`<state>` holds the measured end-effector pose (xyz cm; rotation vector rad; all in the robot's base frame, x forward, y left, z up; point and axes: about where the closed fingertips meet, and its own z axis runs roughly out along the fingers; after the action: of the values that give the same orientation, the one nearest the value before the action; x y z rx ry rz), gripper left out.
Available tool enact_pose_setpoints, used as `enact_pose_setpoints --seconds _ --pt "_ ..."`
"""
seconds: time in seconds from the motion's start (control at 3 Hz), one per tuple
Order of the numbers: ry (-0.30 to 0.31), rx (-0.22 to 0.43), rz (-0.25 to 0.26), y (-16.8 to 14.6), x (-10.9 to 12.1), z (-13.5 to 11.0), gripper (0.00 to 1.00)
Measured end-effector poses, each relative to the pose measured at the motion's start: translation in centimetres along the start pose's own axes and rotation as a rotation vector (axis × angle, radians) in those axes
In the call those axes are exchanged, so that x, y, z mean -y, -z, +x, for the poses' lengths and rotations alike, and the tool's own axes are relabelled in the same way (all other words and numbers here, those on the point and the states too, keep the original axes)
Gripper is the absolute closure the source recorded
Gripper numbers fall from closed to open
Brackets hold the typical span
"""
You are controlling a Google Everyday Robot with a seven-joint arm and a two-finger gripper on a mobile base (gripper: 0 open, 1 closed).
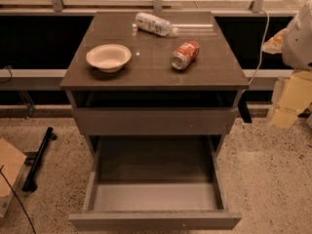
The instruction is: Place coke can into middle drawer
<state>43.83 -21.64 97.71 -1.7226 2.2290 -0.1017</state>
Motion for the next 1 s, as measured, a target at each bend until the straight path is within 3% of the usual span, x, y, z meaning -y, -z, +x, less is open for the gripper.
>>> enact_pose_setpoints --seconds 0.67,1.0 --pt "-0.019 0.039 0.04 -1.1 1.1 -1.4 0.0" --pt "-0.075 0.093 0.055 -2.8 3.0 -1.9 0.0"
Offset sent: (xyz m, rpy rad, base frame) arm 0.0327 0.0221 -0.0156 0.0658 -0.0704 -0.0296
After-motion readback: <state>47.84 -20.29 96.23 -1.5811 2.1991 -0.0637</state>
